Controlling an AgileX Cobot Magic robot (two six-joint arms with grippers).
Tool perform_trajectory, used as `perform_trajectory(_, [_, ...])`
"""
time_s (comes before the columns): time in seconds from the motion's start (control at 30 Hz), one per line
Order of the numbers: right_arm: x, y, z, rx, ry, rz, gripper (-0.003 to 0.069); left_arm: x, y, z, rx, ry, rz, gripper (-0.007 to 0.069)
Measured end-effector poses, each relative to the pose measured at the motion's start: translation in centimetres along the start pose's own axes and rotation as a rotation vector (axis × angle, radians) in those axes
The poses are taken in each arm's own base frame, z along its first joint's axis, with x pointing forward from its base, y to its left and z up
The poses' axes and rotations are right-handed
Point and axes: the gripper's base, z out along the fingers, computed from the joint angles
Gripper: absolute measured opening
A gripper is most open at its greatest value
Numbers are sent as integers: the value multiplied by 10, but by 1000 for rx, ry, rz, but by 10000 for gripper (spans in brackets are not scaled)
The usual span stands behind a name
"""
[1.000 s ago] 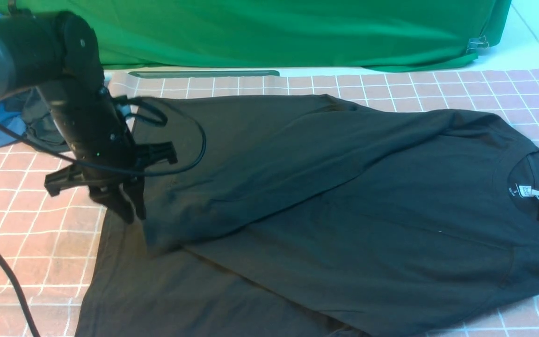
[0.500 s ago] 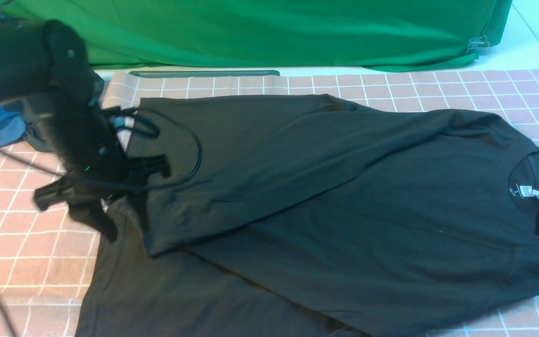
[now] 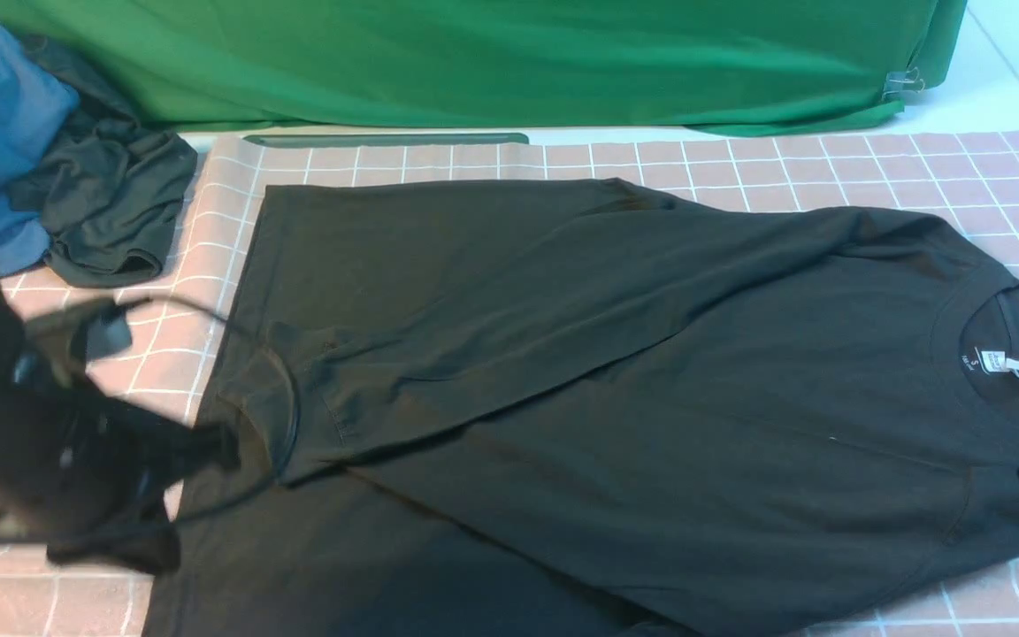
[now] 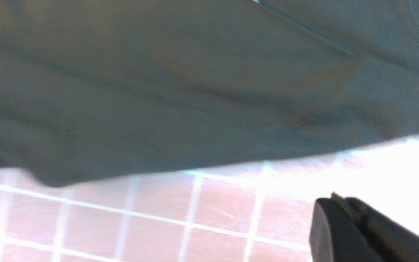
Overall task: Fold a long-sleeved shirt over a pink coffee tablecloth.
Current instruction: 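Grasp the near edge of the shirt at its hem and shoulder corners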
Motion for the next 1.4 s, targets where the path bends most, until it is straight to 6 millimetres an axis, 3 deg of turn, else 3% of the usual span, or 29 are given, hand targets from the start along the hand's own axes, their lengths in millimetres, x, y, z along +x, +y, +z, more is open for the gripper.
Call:
perform_trajectory(0.17, [-6, -2, 29, 10, 126, 31, 52, 10, 8, 19, -16, -2, 0, 15])
perform_trajectory(0.37, [-9, 1, 37, -22, 150, 57, 95, 21, 15, 37, -32, -3, 5, 81])
perform_trajectory(0.5, [-10, 3, 38, -41, 134, 64, 117, 30, 21, 49, -46, 0, 12, 232])
perform_trajectory(0.53, [-10, 3, 38, -41, 134, 64, 117, 29, 21, 49, -46, -1, 13, 240])
perform_trajectory(0.57, [-11, 4, 38, -51, 127, 67, 123, 33, 24, 53, -56, 8, 17, 322])
perform_trajectory(0.6, [-11, 4, 38, -51, 127, 66, 124, 33, 24, 53, -56, 8, 17, 330])
perform_trajectory(0.7, [-12, 5, 38, -65, 107, 70, 129, 34, 24, 54, -56, 8, 16, 468])
perform_trajectory(0.8, [-14, 6, 38, -70, 93, 68, 134, 35, 24, 55, -56, 6, 16, 538])
perform_trajectory(0.93, [-16, 6, 38, -72, 76, 71, 143, 39, 27, 64, -71, 42, 14, 573])
perform_trajectory(1.03, [-16, 6, 38, -72, 65, 72, 144, 40, 28, 69, -80, 73, 18, 558])
perform_trajectory(1.13, [-17, 6, 38, -72, 62, 72, 144, 40, 27, 70, -81, 88, 55, 489])
perform_trajectory(1.2, [-17, 6, 38, -73, 56, 66, 144, 39, 27, 70, -73, 92, 83, 366])
perform_trajectory(1.23, [-17, 6, 38, -73, 55, 63, 144, 39, 26, 70, -65, 92, 83, 262])
perform_trajectory(1.3, [-17, 6, 38, -73, 56, 51, 144, 38, 23, 68, -46, 99, 76, 125])
perform_trajectory(1.33, [-17, 6, 38, -72, 55, 46, 144, 36, 22, 65, -45, 108, 78, 71])
perform_trajectory(1.4, [-18, 5, 38, -70, 53, 42, 148, 33, 20, 59, -48, 111, 85, 46])
